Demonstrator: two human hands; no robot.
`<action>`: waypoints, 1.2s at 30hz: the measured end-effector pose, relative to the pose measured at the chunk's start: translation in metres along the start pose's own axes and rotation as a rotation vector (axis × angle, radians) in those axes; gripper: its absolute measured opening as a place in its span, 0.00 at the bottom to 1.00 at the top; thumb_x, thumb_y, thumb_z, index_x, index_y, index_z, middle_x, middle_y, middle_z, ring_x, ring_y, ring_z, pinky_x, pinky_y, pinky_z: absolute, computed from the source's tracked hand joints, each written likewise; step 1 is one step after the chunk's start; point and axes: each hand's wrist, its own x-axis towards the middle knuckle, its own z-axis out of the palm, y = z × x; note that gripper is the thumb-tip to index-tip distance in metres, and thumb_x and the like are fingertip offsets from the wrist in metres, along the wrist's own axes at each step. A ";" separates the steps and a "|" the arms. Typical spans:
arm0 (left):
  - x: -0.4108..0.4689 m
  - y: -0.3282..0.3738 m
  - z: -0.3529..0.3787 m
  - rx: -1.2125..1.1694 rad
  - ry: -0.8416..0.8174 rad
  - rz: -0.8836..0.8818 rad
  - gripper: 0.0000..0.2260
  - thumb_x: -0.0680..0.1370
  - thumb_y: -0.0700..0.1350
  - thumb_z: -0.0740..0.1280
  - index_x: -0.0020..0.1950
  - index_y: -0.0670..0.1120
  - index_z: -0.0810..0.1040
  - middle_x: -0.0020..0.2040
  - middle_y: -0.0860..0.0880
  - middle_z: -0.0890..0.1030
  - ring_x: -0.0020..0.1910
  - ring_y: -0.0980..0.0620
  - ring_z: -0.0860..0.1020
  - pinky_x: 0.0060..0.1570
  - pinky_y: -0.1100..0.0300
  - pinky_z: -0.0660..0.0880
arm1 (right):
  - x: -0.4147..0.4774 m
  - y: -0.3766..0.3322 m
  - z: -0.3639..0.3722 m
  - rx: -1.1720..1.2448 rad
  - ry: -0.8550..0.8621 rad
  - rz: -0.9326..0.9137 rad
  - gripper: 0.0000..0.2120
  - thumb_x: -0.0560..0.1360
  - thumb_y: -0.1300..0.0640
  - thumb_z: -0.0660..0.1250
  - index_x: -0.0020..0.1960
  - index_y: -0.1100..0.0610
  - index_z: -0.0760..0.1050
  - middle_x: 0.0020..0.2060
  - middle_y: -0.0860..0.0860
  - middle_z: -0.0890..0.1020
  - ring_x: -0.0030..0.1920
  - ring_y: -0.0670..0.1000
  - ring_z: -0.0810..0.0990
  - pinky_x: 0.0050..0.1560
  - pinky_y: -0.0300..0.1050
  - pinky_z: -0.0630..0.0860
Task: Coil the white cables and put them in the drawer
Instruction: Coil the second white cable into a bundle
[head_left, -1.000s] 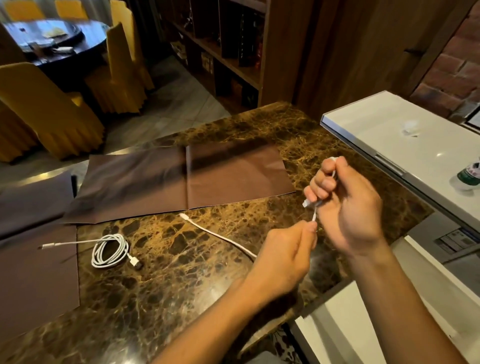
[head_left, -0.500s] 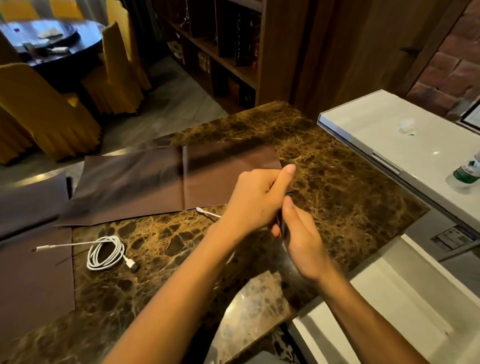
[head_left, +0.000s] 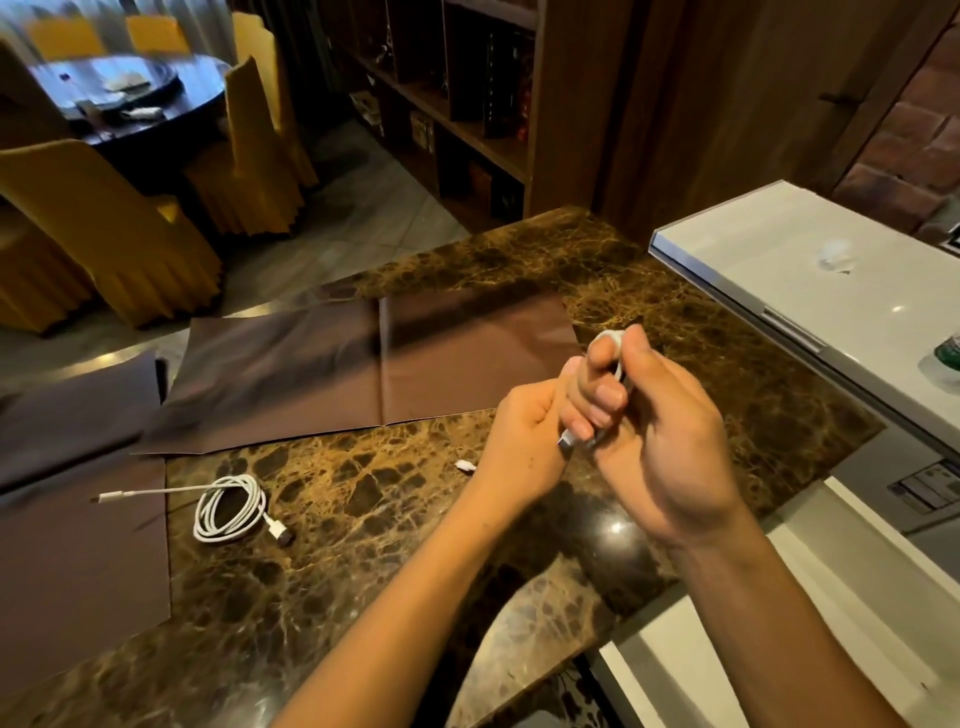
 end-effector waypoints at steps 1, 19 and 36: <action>-0.001 -0.001 0.002 0.017 0.040 -0.006 0.21 0.84 0.40 0.61 0.30 0.48 0.74 0.27 0.56 0.74 0.29 0.60 0.70 0.33 0.60 0.68 | 0.003 -0.002 -0.001 -0.020 0.027 -0.018 0.16 0.82 0.50 0.54 0.45 0.58 0.74 0.30 0.49 0.68 0.31 0.46 0.67 0.34 0.40 0.68; 0.004 0.043 -0.030 0.511 0.044 0.193 0.27 0.84 0.53 0.60 0.26 0.44 0.68 0.22 0.51 0.70 0.23 0.55 0.68 0.30 0.55 0.67 | -0.011 0.053 -0.031 -0.809 0.093 0.112 0.32 0.78 0.31 0.49 0.35 0.54 0.77 0.29 0.51 0.76 0.31 0.49 0.73 0.34 0.49 0.68; -0.025 0.019 -0.005 0.085 0.289 0.271 0.17 0.84 0.49 0.54 0.43 0.38 0.72 0.35 0.49 0.76 0.32 0.53 0.74 0.34 0.60 0.71 | -0.014 0.016 -0.002 -0.152 -0.007 0.198 0.25 0.78 0.43 0.59 0.26 0.55 0.63 0.18 0.46 0.61 0.17 0.44 0.58 0.20 0.36 0.53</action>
